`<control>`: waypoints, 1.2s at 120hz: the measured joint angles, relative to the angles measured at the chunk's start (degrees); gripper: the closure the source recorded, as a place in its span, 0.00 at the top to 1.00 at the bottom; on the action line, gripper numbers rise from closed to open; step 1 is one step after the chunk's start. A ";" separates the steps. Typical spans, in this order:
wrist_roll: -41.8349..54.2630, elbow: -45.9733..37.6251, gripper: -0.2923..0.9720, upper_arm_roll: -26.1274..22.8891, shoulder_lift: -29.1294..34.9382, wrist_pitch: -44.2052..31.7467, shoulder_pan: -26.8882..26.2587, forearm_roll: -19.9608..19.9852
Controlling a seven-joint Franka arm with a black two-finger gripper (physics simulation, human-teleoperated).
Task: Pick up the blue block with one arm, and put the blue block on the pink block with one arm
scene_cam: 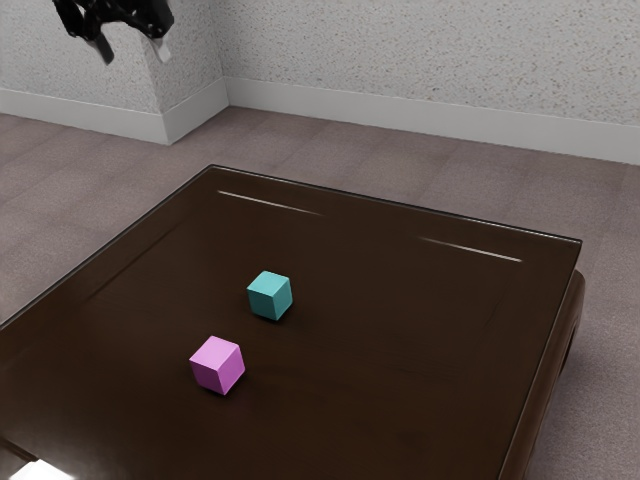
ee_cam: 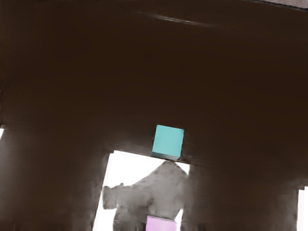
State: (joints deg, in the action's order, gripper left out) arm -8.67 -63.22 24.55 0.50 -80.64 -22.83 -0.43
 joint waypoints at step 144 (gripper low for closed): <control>25.01 -19.29 0.75 -23.09 -35.48 -36.29 23.56 9.07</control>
State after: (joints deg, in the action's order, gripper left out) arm 16.33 -82.51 1.46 -34.98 -116.93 0.73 8.64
